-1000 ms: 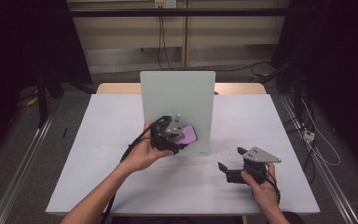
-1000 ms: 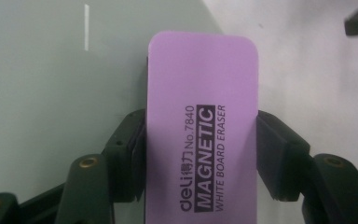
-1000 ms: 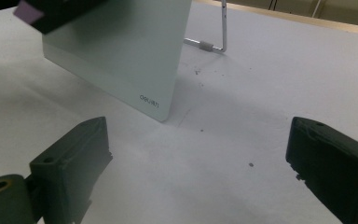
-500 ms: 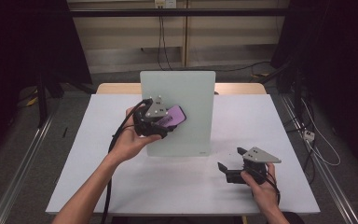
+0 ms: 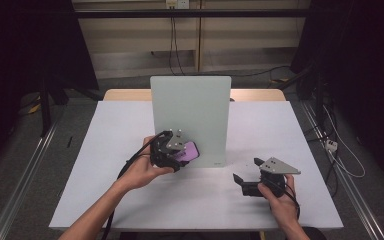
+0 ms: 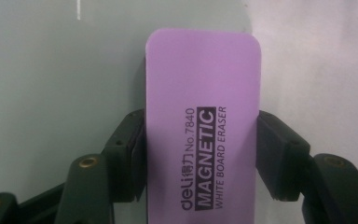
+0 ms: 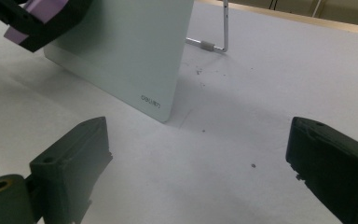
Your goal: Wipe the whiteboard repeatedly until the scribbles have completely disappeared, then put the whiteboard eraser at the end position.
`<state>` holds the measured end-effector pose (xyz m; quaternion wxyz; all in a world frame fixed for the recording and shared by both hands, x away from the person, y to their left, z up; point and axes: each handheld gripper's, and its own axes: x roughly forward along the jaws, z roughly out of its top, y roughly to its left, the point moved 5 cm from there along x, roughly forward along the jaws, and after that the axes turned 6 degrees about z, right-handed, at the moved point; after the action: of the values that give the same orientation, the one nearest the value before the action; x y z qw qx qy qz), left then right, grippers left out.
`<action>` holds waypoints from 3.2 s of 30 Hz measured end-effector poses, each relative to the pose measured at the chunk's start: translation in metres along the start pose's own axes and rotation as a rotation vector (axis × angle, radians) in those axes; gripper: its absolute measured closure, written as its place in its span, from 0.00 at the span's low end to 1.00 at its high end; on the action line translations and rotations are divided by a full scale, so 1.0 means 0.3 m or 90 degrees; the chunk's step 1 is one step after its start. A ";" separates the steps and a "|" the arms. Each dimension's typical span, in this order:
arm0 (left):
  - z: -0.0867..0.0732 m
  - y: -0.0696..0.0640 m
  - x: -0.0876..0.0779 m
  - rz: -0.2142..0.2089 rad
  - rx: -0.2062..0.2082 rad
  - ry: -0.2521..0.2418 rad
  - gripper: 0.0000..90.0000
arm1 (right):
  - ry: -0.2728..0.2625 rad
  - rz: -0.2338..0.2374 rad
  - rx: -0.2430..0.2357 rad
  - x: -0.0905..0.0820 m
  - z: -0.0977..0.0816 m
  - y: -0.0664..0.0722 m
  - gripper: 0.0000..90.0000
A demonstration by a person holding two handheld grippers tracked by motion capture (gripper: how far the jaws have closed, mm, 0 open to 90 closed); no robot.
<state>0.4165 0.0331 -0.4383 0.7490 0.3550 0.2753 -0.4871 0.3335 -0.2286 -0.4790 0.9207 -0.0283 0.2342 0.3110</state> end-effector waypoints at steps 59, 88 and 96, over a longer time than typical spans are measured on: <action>-0.089 -0.048 -0.127 -0.101 -0.163 -0.037 0.45 | 0.000 0.001 0.006 0.010 0.005 -0.004 0.06; -0.014 -0.180 -0.043 -0.157 -0.078 0.019 0.45 | -0.006 0.006 0.006 -0.007 0.000 -0.011 0.06; 0.001 -0.217 -0.013 -0.172 -0.059 0.055 0.45 | -0.007 0.004 0.004 -0.006 0.004 -0.005 0.06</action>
<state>0.3549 0.0171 -0.4523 0.6797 0.3001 0.3747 -0.5546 0.3334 -0.2306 -0.4773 0.9211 -0.0229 0.2302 0.3130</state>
